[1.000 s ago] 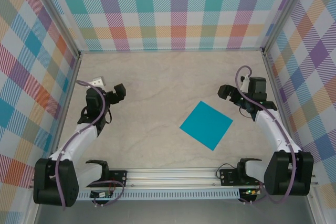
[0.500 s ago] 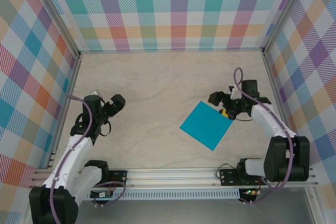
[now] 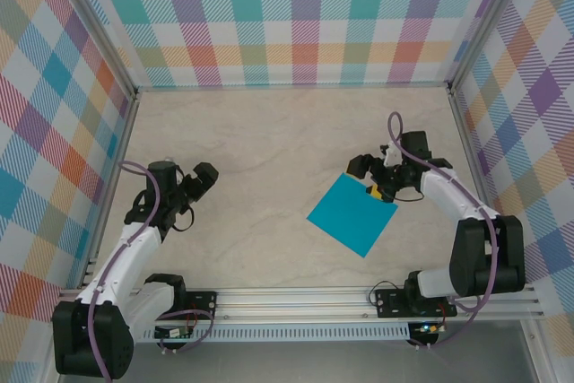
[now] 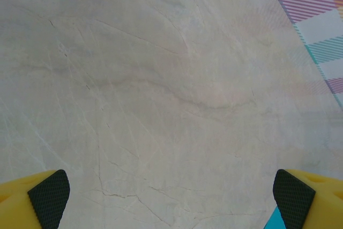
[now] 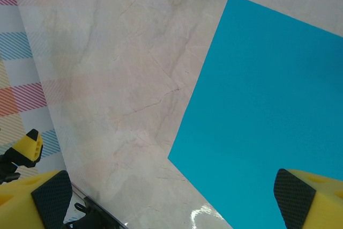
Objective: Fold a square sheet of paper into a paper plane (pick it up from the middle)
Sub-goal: Rotate the square sheet of paper at the center of the table.
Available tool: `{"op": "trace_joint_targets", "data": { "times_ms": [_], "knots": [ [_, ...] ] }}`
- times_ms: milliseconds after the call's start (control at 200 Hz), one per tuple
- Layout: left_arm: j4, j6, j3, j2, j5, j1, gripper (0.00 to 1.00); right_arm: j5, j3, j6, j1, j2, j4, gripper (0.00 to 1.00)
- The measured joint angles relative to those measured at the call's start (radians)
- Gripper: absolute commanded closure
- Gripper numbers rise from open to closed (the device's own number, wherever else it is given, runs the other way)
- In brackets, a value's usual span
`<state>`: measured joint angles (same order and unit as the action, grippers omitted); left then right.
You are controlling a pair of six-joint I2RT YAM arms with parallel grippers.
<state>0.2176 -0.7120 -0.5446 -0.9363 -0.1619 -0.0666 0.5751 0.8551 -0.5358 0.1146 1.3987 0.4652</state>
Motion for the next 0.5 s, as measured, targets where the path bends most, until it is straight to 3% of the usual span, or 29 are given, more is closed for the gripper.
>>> {"op": "trace_joint_targets", "data": {
  "times_ms": [160, 305, 500],
  "knots": [
    [-0.031, -0.007, 0.021, 0.007, -0.021, 0.000, 0.00, -0.043, 0.024, -0.034, 0.083, 0.080, -0.006, 0.02],
    [-0.090, -0.025, 0.016, -0.104, -0.122, -0.012, 0.00, -0.082, 0.065, -0.056, 0.129, 0.134, -0.003, 0.02],
    [-0.090, -0.017, -0.066, -0.251, -0.130, -0.168, 0.00, -0.145, 0.118, -0.074, 0.167, 0.145, 0.008, 0.06]
  ]
}}
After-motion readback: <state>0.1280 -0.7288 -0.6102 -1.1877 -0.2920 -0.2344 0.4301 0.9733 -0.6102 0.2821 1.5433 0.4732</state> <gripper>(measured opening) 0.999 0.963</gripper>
